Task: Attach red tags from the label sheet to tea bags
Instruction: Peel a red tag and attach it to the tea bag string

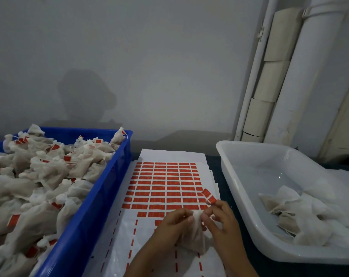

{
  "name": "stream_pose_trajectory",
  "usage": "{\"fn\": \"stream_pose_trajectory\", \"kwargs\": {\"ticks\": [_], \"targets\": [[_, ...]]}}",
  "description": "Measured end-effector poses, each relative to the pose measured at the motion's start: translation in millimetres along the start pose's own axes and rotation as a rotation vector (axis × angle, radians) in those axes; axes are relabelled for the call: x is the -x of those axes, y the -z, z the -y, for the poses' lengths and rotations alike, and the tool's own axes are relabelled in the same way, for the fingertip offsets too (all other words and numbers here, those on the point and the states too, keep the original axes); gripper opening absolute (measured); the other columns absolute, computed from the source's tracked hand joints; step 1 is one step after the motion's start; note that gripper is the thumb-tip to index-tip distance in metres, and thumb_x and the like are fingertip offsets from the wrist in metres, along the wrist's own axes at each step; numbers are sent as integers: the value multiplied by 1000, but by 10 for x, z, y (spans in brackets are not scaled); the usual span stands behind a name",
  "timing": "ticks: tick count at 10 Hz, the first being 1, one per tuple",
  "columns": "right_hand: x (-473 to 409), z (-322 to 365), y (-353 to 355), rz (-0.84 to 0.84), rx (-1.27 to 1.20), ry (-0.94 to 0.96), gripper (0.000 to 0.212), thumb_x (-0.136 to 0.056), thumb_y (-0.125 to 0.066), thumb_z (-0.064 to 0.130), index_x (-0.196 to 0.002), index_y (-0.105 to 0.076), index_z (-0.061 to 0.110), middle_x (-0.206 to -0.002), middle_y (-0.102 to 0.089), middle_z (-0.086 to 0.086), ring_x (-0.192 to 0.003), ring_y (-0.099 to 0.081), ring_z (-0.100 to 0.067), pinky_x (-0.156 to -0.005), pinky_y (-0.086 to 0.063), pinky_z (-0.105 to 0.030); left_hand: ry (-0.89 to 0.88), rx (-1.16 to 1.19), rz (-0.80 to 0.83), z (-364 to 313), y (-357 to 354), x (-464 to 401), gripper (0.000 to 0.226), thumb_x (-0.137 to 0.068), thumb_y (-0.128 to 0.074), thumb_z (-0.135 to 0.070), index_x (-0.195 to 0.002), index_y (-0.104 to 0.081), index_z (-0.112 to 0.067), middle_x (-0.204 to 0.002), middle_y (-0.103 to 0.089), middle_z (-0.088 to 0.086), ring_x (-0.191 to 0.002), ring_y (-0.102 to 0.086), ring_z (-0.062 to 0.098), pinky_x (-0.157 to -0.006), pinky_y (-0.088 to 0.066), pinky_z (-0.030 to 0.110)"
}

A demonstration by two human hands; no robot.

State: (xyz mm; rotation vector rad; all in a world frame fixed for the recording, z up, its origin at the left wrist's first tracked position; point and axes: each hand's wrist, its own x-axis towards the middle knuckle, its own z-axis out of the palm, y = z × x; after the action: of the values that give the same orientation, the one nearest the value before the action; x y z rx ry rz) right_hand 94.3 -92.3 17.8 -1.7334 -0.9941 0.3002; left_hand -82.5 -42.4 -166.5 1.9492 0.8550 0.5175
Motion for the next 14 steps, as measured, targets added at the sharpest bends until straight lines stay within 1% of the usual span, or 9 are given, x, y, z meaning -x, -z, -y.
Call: {"fn": "stream_pose_trajectory", "kwargs": {"ticks": [1, 3, 5, 7, 9, 10, 12, 13, 14], "targets": [[-16, 17, 6, -31, -38, -24, 16, -84, -61, 25, -98, -55, 25, -109, -51, 15, -103, -55, -9, -91, -43, -21, -133, -37, 92, -492, 268, -380, 5, -84, -65, -26, -82, -70, -28, -88, -69, -17, -88, -64, 4, -67, -48, 10], [-42, 45, 47, -18, -134, -92, 15, -87, -53, 36, -92, -57, 23, -108, -53, 12, -101, -57, -14, -81, -54, -37, -50, 229, 30, -1664, 726, -808, 12, -75, -74, -23, -67, -68, -30, -72, -67, -20, -75, -65, 1, -60, -47, 7], [5, 34, -36, 124, 104, -34, 34, -65, -55, 58, -92, -48, 39, -113, -37, 21, -110, -44, -5, -101, -38, -29, -86, 224, -69, -1638, 773, -822, 8, -75, -74, -25, -73, -66, -26, -72, -67, -17, -76, -64, 0, -61, -47, 8], [13, 5, -4, 184, 148, 68, 19, -74, -54, 52, -89, -48, 43, -116, -29, 35, -112, -36, 7, -103, -27, -22, -103, 311, -51, -1623, 844, -850, 12, -76, -73, -11, -73, -65, -20, -67, -68, -12, -69, -67, 6, -60, -49, 11], [-7, -24, 21, 201, 149, 86, 38, -72, -46, 54, -107, -48, 37, -127, -27, 30, -116, -34, 6, -102, -24, -16, -138, 257, -2, -1617, 944, -864, 9, -86, -62, -19, -86, -65, -28, -85, -68, -12, -79, -66, 4, -65, -50, 10], [8, 12, 21, 190, 120, 89, 34, -72, -47, 53, -104, -47, 40, -125, -27, 31, -116, -34, 7, -98, -23, -11, -143, 138, 137, -1599, 889, -825, 17, -93, -49, -32, -84, -61, -41, -86, -64, -27, -86, -61, -3, -65, -46, 4], [13, 30, 82, 168, 61, 118, 21, -74, -48, 43, -93, -49, 34, -118, -31, 32, -108, -41, 7, -96, -29, -11, -207, 116, 133, -1612, 922, -846, 23, -87, -61, -25, -67, -62, -35, -65, -63, -24, -69, -62, -3, -65, -46, 5], [-4, 51, 32, 114, 2, 127, 37, -74, -66, 21, -108, -55, 16, -123, -49, 11, -97, -53, 1, -78, -40, 0, -195, 122, 89, -1605, 940, -866, 23, -88, -59, -22, -67, -59, -31, -62, -60, -18, -60, -59, -5, -61, -45, 5], [-16, 15, 80, 111, -23, 156, 29, -67, -77, 21, -91, -63, 26, -106, -51, 30, -99, -51, 2, -81, -41, -8, -170, 156, 50, -1607, 934, -871, 20, -90, -56, -22, -71, -57, -28, -68, -61, -14, -61, -60, -6, -59, -45, 5]]}}
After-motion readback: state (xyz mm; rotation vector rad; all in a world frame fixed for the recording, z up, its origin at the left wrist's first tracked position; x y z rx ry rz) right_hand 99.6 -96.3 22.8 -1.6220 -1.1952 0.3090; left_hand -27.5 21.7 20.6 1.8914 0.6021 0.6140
